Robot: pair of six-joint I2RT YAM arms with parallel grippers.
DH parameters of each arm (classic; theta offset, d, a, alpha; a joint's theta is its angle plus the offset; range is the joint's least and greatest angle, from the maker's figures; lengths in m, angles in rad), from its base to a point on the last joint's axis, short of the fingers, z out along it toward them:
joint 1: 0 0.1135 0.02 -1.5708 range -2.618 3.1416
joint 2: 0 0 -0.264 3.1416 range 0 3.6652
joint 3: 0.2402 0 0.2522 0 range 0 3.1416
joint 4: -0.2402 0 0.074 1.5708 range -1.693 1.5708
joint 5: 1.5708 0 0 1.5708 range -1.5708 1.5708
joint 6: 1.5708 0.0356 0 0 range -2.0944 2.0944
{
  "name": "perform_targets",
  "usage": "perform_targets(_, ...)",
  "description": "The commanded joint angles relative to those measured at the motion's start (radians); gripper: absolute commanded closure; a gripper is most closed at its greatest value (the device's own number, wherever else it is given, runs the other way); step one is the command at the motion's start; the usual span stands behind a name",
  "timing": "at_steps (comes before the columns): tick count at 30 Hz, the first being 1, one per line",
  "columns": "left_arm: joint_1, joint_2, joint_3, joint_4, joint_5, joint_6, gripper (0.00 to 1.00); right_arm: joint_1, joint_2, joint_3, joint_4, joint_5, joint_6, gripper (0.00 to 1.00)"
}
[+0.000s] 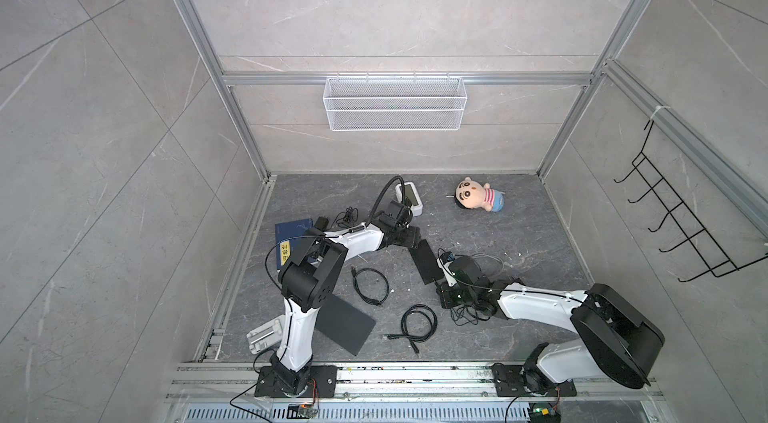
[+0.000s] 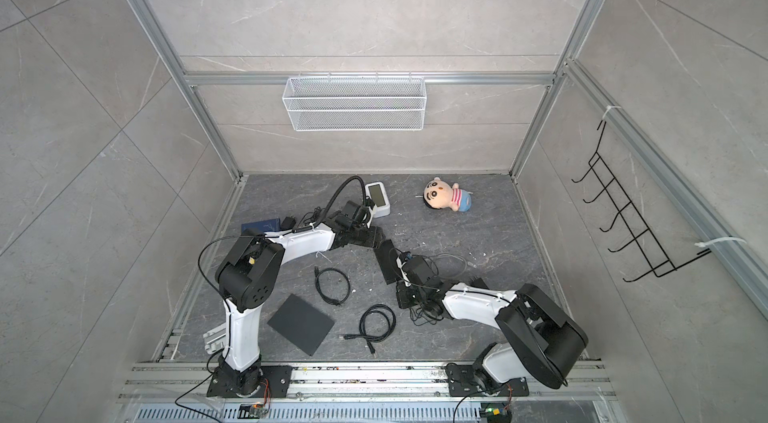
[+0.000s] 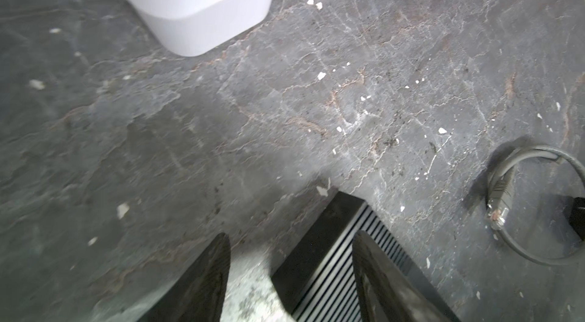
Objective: Insert the plug into the switch port
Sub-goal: 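Align the plug tip with the switch's port using the right gripper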
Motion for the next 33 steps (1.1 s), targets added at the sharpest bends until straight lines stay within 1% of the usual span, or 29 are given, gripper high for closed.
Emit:
perform_targets(1,0.003,0.033,0.052,-0.041,0.063,0.044,0.35,0.006,0.025,-0.044,0.034,0.028,0.03,1.0)
perform_targets(5,0.006,0.065,0.081,-0.071,0.095,0.051,0.35,0.006,0.02,-0.06,0.033,0.035,0.038,1.0)
perform_targets(9,0.006,0.081,0.082,-0.082,0.116,0.057,0.35,0.006,0.021,-0.1,0.116,0.041,0.053,1.0)
perform_targets(16,0.006,0.093,0.077,-0.137,0.161,0.103,0.37,0.006,0.047,-0.134,0.224,0.036,0.054,1.0)
perform_targets(19,0.006,0.084,0.056,-0.149,0.172,0.107,0.38,0.006,0.069,-0.113,0.197,0.054,0.08,1.0)
perform_targets(24,0.006,0.068,0.035,-0.175,0.155,0.126,0.4,0.005,0.088,-0.118,0.188,0.087,0.143,1.0)
perform_targets(27,0.006,0.063,0.032,-0.195,0.148,0.139,0.41,0.006,0.094,-0.115,0.164,0.1,0.156,1.0)
perform_targets(31,0.004,0.065,0.029,-0.218,0.138,0.158,0.42,0.004,0.091,-0.139,0.183,0.12,0.158,1.0)
perform_targets(33,0.001,0.069,0.029,-0.226,0.172,0.171,0.44,0.004,0.093,-0.143,0.203,0.13,0.143,1.0)
